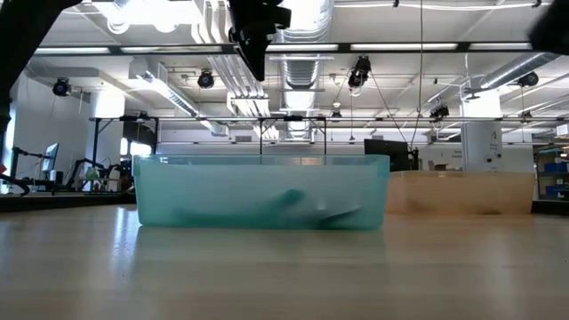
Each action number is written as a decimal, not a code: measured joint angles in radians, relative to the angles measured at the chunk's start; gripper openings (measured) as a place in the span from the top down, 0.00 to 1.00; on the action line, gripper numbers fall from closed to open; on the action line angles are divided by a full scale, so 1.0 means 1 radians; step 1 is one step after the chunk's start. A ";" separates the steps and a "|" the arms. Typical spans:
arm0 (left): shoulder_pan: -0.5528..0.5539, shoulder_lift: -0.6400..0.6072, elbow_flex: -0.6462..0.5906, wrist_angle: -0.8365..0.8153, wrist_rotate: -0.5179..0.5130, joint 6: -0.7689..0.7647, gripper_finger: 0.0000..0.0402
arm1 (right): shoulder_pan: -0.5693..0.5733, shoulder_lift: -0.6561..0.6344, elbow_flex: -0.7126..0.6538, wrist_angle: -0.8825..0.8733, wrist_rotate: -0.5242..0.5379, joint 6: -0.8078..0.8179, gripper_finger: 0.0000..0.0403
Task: Sort silverware by color (type)
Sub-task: Return to Home Position
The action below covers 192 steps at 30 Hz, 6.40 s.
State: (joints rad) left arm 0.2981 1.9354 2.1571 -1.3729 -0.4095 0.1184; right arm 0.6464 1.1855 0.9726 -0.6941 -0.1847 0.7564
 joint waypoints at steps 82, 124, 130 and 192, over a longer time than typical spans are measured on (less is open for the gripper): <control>0.013 0.000 -0.138 0.072 -0.001 0.056 0.76 | -0.835 -0.576 -0.948 1.125 0.470 -0.530 0.59; 0.241 -0.006 -0.277 0.153 0.003 0.162 0.76 | -1.173 -1.185 -0.962 1.020 0.474 -0.529 0.59; 0.363 -0.006 -0.277 0.179 0.002 0.138 0.76 | -1.193 -1.185 -0.962 1.015 0.474 -0.529 0.59; 0.463 -1.494 -2.146 1.637 0.636 -0.345 0.76 | -1.192 -1.137 -0.962 1.011 0.474 -0.529 0.59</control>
State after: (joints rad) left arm 0.7616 0.4414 0.0107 0.2641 0.2265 -0.2265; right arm -0.5461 0.0486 0.0101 0.3172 0.2890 0.2276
